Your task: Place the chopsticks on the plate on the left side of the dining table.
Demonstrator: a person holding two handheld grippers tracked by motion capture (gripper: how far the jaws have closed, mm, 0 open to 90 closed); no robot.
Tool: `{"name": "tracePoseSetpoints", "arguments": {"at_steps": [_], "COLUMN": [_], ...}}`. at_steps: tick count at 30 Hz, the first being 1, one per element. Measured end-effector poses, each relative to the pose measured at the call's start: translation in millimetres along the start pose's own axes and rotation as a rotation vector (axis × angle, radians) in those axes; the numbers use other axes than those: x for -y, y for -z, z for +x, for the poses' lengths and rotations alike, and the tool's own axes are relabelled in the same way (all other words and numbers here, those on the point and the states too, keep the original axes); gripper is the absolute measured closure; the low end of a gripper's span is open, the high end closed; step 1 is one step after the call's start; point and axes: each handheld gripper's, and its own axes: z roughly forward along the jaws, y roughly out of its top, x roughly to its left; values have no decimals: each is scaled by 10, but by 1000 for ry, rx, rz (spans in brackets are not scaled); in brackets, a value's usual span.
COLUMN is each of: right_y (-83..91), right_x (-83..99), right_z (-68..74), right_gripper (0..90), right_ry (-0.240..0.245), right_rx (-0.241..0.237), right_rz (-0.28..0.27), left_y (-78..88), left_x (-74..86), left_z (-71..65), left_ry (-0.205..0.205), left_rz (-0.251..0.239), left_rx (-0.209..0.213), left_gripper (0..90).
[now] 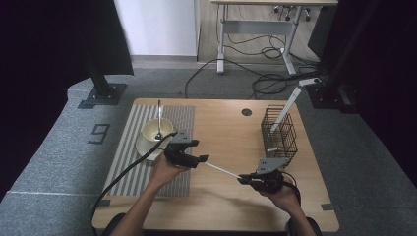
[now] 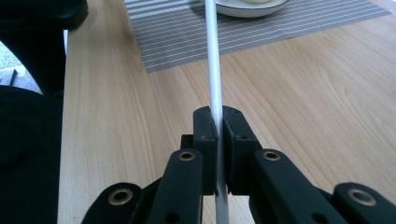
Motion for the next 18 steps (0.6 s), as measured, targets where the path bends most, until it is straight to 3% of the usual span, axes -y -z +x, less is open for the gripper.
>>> {"name": "tracePoseSetpoints", "arguments": {"at_steps": [3,7,8,12,18], "right_y": [-9,-36,-39,-39,-59], "right_x": [0,14,20,27,-17], "right_z": [-5,-38,-54,-102,-124], "right_gripper": [850,851,851,851,851], "right_ry": [3,-1,-3,-11,25], "right_rx": [-9,-14,-16,-25,-52], "right_rz": [13,47,51,74,144], "left_y": [-4,-9,-14,-45,-131], "left_x": [39,69,80,111,115], "left_z": [13,-1,-14,-60,-181], "left_ry": [7,-3,-16,-58,-161], "left_rz": [12,25,37,76,156], "left_rx": [18,79,104,132,174], "left_gripper": [247,210,190,185,286]}}
